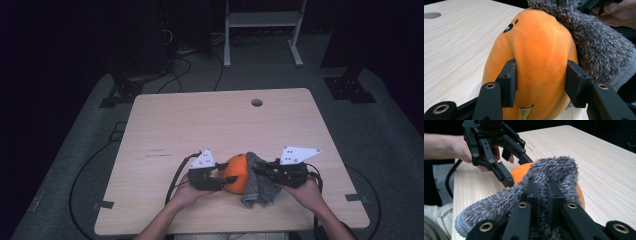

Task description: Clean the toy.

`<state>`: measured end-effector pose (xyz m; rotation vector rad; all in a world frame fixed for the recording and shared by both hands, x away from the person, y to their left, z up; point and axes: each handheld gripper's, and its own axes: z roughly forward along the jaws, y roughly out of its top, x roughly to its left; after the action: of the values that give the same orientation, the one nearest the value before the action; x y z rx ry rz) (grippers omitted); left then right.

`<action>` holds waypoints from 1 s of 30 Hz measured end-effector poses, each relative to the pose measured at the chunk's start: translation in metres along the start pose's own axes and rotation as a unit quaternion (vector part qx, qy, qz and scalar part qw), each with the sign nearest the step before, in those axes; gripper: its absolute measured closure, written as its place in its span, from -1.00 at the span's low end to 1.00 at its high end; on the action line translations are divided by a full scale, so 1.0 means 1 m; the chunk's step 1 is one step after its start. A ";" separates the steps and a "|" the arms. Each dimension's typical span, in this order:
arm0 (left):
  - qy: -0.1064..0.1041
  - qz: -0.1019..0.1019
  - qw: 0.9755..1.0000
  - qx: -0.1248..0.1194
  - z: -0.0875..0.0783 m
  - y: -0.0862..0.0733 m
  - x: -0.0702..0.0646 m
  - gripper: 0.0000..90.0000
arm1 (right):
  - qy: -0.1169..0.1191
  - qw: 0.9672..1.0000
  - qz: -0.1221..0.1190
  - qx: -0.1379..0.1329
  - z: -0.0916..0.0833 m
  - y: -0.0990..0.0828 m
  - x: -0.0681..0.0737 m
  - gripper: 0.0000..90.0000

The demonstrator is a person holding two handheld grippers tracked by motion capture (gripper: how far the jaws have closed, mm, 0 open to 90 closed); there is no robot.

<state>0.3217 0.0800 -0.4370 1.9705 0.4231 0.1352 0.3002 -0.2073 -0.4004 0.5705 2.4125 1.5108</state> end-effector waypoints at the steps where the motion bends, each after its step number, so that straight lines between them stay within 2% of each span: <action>1: 0.002 0.002 1.000 0.002 0.001 0.000 -0.001 0.10 | -0.004 1.000 -0.004 0.002 0.000 0.000 0.003 0.83; 6: 0.014 0.023 1.000 0.011 0.003 0.001 -0.007 0.10 | -0.005 0.999 -0.048 0.013 0.010 0.014 0.022 0.83; 7: 0.012 0.023 1.000 0.010 0.002 0.001 -0.005 0.04 | -0.003 0.999 -0.050 0.014 0.011 0.015 0.021 0.83; 9: -0.003 0.011 1.000 0.000 -0.001 0.001 0.000 -0.22 | 0.004 0.999 -0.040 0.012 0.011 0.015 0.017 0.83; 10: -0.005 0.008 1.000 -0.003 -0.002 0.001 0.001 -0.40 | 0.006 0.999 -0.034 0.009 0.009 0.014 0.014 0.83; 11: -0.002 0.006 1.000 -0.001 -0.002 0.001 0.002 -0.47 | 0.005 0.999 -0.033 0.009 0.008 0.013 0.013 0.83; 13: 0.001 0.007 1.000 0.023 0.004 0.001 0.002 -0.56 | 0.005 0.999 -0.030 0.010 0.006 0.012 0.012 0.83; 14: 0.002 0.010 1.000 0.024 0.007 0.000 0.001 -0.53 | 0.007 0.999 -0.029 0.012 0.006 0.012 0.011 0.82; 17: 0.016 0.036 0.999 0.020 0.004 0.005 -0.005 -0.05 | 0.004 1.000 -0.027 0.014 0.004 0.011 0.009 0.82; 19: 0.031 0.046 0.998 0.019 0.002 0.011 -0.009 0.11 | 0.003 1.000 -0.020 0.002 0.002 0.013 0.008 0.82; 21: 0.042 0.057 0.997 0.014 -0.002 0.016 -0.012 0.15 | 0.005 1.000 -0.027 -0.009 0.002 0.019 0.012 0.82; 25: 0.055 0.060 0.997 0.005 -0.013 0.023 -0.014 0.19 | 0.012 0.999 -0.042 -0.030 0.012 0.035 0.018 0.82; 29: 0.076 0.057 0.995 -0.004 -0.030 0.025 -0.006 0.19 | 0.003 0.999 -0.037 -0.032 0.017 0.039 0.008 0.82; 30: 0.079 0.055 0.995 -0.002 -0.033 0.025 -0.004 0.19 | 0.002 0.999 -0.025 -0.028 0.019 0.036 0.004 0.82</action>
<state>0.3146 0.0976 -0.4005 1.9862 0.4164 0.3625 0.3111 -0.1762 -0.3758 0.4930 2.3613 1.5556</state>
